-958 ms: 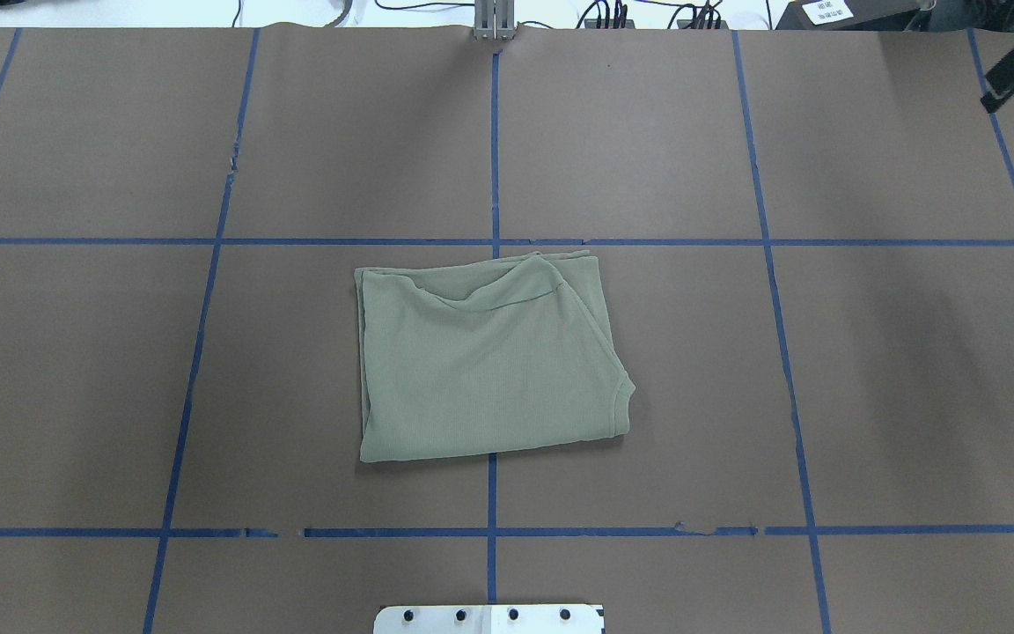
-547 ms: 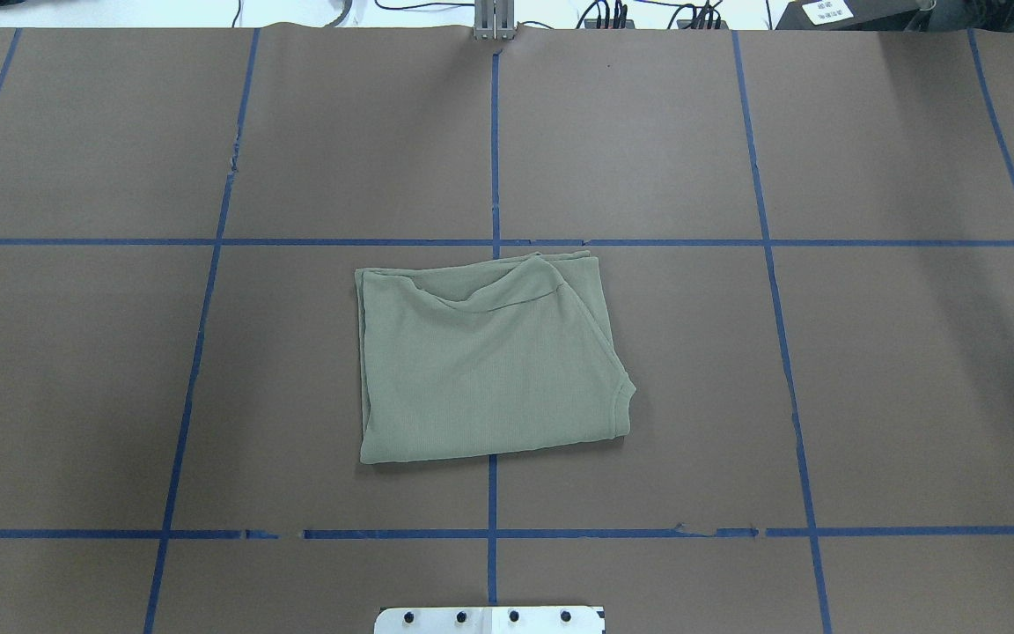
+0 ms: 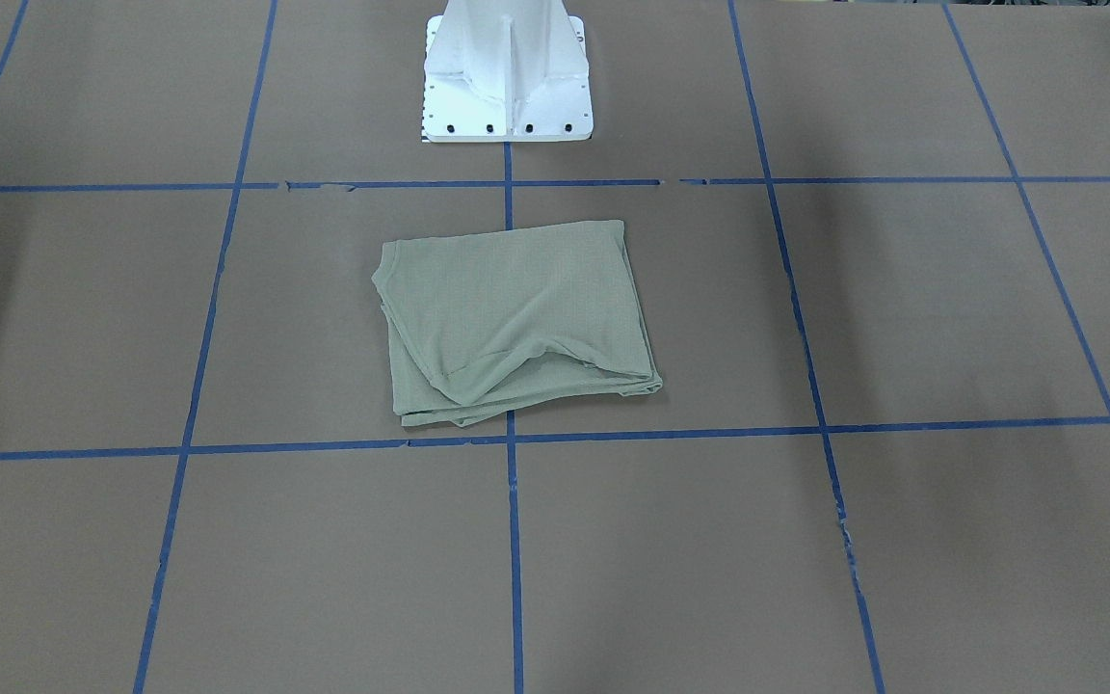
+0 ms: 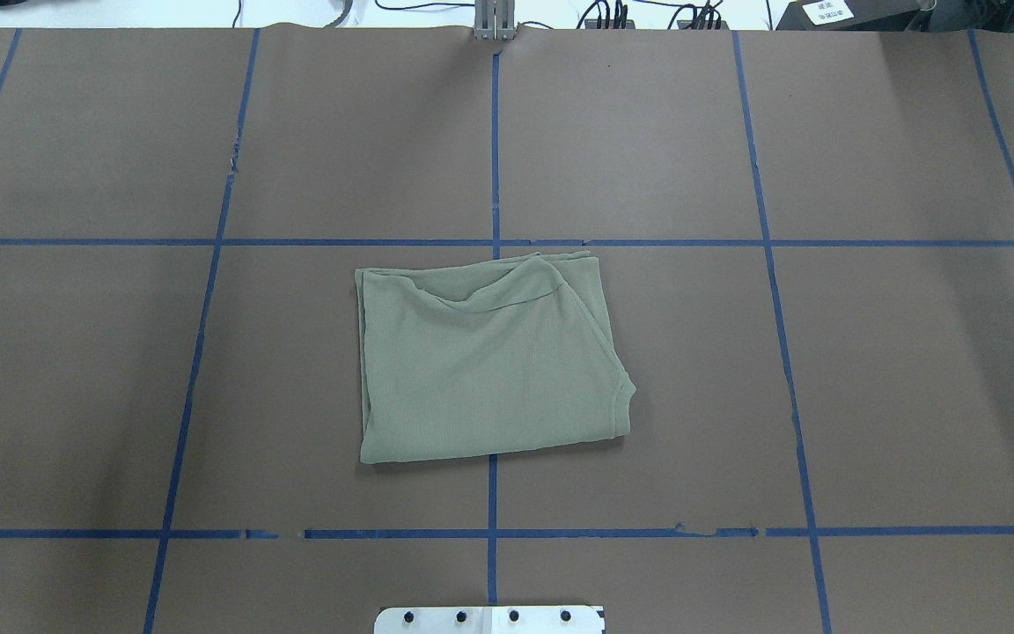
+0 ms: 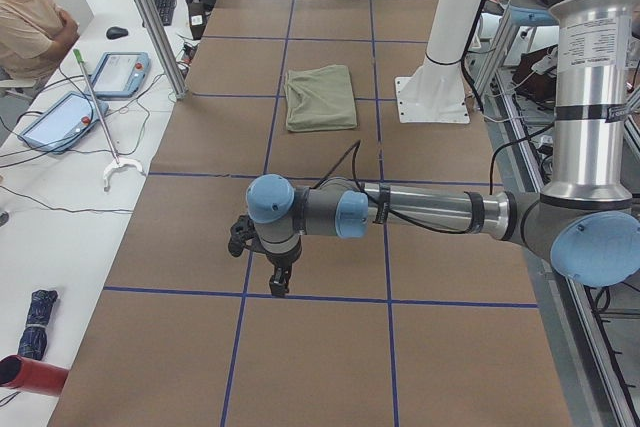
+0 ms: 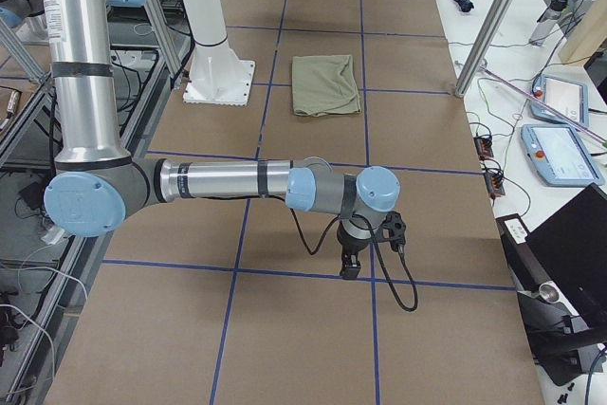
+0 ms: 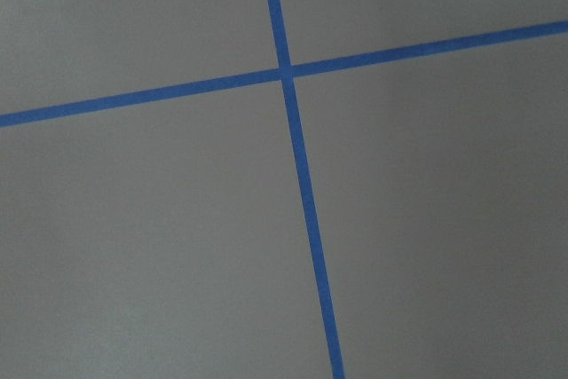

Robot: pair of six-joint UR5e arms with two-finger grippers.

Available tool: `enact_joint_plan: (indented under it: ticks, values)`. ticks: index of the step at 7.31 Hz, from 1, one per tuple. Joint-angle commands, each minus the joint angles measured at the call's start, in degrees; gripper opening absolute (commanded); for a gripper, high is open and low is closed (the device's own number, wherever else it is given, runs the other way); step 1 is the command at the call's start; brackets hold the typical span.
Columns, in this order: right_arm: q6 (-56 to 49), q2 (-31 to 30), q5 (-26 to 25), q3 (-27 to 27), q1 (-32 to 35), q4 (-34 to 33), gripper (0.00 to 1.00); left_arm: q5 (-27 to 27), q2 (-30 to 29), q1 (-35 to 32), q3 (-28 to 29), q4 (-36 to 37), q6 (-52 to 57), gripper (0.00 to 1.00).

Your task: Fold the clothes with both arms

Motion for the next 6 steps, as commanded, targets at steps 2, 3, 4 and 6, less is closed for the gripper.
enact_joint_plan:
  ticks: [2,3,4,6]
  values:
    - [0.34,-0.53,0.03,1.19,0.23,-0.03,1.00,0.08,-0.40,-1.65,-0.24,0.38,0.64,1.00]
    - [0.43,-0.53,0.03,1.20,0.23,-0.03,1.00,-0.18,-0.93,-1.66,0.45,0.38,-6.06,1.00]
    - [0.43,-0.53,0.03,1.20,0.23,-0.03,1.00,-0.18,-0.41,-1.74,-0.06,-0.31,-12.31,1.00]
    - [0.43,-0.62,0.03,1.20,0.23,-0.03,1.00,0.26,-0.14,-1.74,0.46,-4.17,-10.44,1.00]
